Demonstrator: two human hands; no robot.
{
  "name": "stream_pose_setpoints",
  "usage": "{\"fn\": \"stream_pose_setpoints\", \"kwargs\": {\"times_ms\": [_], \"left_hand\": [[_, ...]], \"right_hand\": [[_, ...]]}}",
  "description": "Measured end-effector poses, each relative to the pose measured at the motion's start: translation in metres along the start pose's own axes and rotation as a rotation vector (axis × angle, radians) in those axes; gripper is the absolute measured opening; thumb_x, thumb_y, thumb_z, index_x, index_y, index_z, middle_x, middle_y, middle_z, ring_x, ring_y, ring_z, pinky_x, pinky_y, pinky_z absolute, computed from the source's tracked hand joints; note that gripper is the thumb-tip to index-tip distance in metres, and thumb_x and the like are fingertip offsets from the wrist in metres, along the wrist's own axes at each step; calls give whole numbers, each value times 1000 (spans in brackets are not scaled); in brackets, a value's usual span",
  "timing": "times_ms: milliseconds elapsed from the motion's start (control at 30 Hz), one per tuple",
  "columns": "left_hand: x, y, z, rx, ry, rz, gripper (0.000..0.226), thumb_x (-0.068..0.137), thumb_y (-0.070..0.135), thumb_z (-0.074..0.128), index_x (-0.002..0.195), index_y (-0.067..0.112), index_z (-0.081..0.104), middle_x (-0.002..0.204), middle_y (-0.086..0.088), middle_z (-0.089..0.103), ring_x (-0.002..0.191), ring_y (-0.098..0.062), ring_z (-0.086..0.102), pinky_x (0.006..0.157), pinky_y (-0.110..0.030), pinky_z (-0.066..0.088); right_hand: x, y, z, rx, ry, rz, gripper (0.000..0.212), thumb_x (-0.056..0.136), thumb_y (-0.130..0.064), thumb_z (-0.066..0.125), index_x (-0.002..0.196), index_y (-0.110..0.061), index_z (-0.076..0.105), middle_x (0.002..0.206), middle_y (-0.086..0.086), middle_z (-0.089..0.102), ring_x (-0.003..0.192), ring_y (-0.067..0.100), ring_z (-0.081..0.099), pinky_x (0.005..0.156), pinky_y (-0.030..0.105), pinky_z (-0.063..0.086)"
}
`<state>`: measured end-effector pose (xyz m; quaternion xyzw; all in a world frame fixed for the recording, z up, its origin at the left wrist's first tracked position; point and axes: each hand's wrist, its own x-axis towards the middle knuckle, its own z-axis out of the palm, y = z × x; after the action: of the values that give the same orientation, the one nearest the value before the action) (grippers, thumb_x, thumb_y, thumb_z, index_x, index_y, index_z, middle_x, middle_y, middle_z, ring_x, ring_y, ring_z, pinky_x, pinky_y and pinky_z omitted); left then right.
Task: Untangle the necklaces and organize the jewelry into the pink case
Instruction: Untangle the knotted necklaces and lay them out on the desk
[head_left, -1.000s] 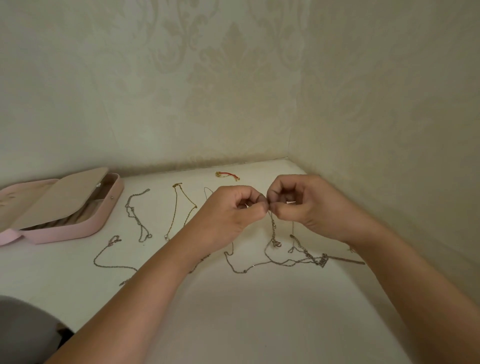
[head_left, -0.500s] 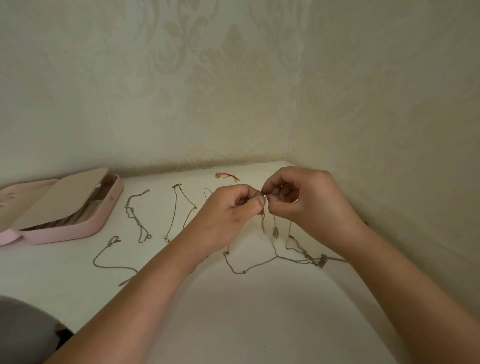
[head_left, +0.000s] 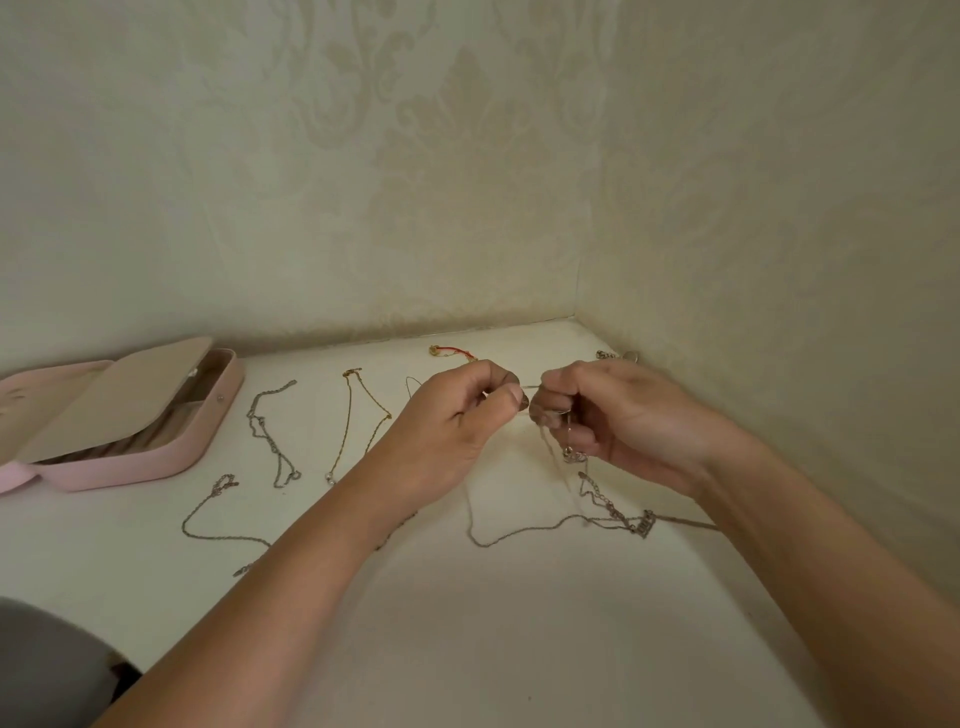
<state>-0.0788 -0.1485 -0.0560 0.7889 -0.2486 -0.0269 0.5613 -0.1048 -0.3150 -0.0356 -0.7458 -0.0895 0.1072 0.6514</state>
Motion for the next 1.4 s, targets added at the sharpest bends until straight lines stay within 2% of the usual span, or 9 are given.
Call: {"fn": "stream_pose_setpoints", "kwargs": {"times_ms": [133, 233, 400, 700, 900, 1133, 1267, 1333, 1400], "left_hand": [[-2, 3, -4, -147, 11, -45, 24, 99, 16, 45, 86, 5, 62, 67, 3, 46, 54, -6, 32, 48, -17, 27], [-2, 9, -7, -306, 37, -57, 23, 98, 12, 43, 82, 8, 59, 71, 7, 56, 55, -8, 32, 45, -16, 26], [-3, 13, -9, -382, -6, -142, 15, 97, 17, 44, 84, 12, 48, 51, 6, 44, 48, -10, 22, 43, -18, 20], [-5, 10, -13, -232, -175, -220, 33, 97, 31, 47, 72, 13, 60, 44, 3, 28, 45, -12, 17, 44, -21, 15], [-4, 8, -16, -233, -222, -240, 43, 85, 41, 52, 47, 22, 49, 50, 2, 49, 48, -10, 22, 47, -20, 18], [2, -3, -27, -413, -57, -162, 43, 76, 46, 55, 47, 21, 37, 82, -2, 68, 77, -11, 56, 78, -29, 39], [6, -7, -31, -581, 48, -162, 46, 79, 35, 57, 40, 22, 38, 63, -6, 57, 82, -19, 64, 92, -31, 46], [8, -7, -32, -755, 115, -163, 48, 81, 30, 56, 38, 21, 37, 47, 0, 39, 59, -16, 59, 79, -29, 54], [9, -8, -39, -927, 130, -207, 46, 81, 29, 57, 40, 22, 38, 42, 6, 28, 41, -7, 40, 44, -15, 46]], "right_hand": [[0, 2, -5, -82, 13, -74, 21, 85, -28, 60, 75, -13, 70, 70, -10, 63, 52, 7, 32, 53, 13, 34], [0, 1, -7, -79, 63, -127, 15, 72, -30, 68, 76, -20, 78, 82, -9, 71, 52, 8, 28, 51, 11, 32], [0, 1, -11, -49, 110, -178, 15, 69, -30, 71, 77, -21, 79, 85, 3, 68, 53, 9, 26, 50, 15, 26], [2, 2, -26, 291, 88, -139, 15, 75, -29, 63, 68, -17, 61, 74, -3, 56, 44, 4, 27, 44, 16, 19], [1, 2, -36, 426, 92, -150, 15, 67, -35, 67, 64, -21, 68, 46, -9, 36, 36, 2, 22, 45, 20, 12], [-10, -5, -54, 374, 234, -186, 15, 68, -34, 68, 66, -20, 73, 38, -10, 27, 35, 3, 19, 42, 19, 16], [-14, -6, -56, -35, 443, -160, 17, 76, -28, 75, 81, -11, 76, 43, -7, 32, 39, 6, 23, 56, 21, 29], [-11, -3, -55, -155, 545, -181, 16, 80, -22, 75, 84, -7, 74, 45, -5, 36, 38, 6, 27, 52, 19, 30], [-7, 0, -55, -249, 631, -202, 12, 81, -20, 75, 80, -9, 74, 47, 0, 40, 38, 8, 29, 46, 20, 29]]}}
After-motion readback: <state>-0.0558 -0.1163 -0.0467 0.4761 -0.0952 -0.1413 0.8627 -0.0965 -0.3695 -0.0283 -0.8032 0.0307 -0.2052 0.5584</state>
